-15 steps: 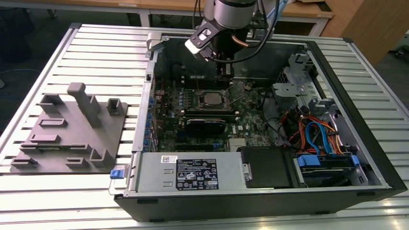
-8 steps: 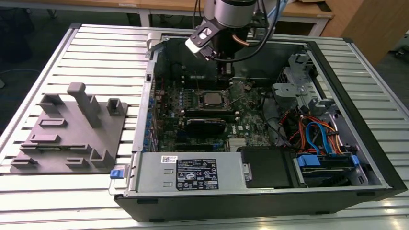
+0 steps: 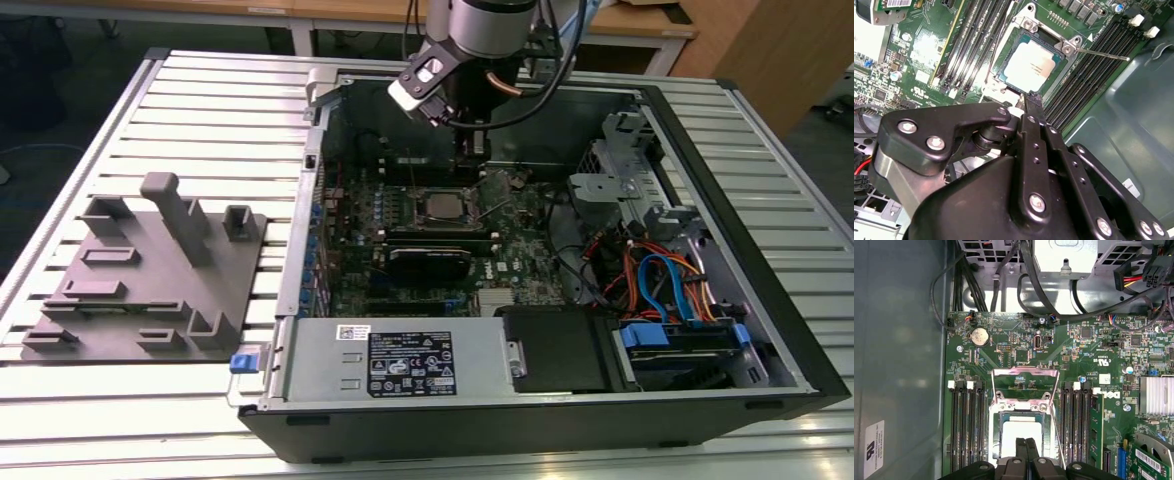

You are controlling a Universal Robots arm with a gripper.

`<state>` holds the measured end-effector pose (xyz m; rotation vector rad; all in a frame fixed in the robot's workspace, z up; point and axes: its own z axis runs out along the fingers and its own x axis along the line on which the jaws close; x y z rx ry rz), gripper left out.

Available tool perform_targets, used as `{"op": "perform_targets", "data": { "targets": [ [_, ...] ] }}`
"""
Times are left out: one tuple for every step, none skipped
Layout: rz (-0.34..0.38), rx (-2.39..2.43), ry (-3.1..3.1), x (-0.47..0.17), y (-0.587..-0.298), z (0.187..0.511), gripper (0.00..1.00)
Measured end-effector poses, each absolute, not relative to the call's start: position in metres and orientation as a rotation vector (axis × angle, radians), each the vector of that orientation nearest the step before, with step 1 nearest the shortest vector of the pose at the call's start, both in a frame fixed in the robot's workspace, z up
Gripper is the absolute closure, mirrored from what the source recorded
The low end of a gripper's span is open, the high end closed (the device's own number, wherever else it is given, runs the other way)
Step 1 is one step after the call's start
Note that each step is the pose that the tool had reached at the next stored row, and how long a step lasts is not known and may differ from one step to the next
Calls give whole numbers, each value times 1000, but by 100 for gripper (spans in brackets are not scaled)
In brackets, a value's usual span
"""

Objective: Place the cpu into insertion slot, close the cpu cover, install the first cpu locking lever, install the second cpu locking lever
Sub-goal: 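Close the cpu cover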

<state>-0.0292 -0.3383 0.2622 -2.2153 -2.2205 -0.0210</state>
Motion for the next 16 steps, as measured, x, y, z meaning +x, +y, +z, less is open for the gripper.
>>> {"op": "perform_targets", "data": {
  "targets": [
    [-21, -2215, -2220, -29, -338, 262, 90],
    [-21, -2215, -2221, -29, -338, 263, 90],
    [-21, -2215, -2221, -29, -338, 263, 90],
    [-21, -2215, -2221, -29, -338, 263, 90],
    [-21, -2215, -2221, -29, -338, 264, 90],
    [-21, -2215, -2221, -29, -338, 264, 90],
    [-21, -2215, -2221, -29, -338, 265, 90],
    [-21, -2215, -2221, -29, -338, 265, 90],
    [-21, -2215, -2220, -29, -338, 265, 90],
    [-21, -2215, -2221, -29, -338, 265, 90],
    [-21, -2215, -2221, -29, -338, 265, 90],
    [-21, -2215, -2221, -29, -338, 266, 90],
    [-21, -2215, -2221, -29, -338, 266, 90],
    [-21, -2215, -2221, -29, -338, 266, 90],
    [-21, -2215, -2221, -29, -338, 266, 90],
    [-21, -2215, -2221, -29, -338, 266, 90]
  ]
}}
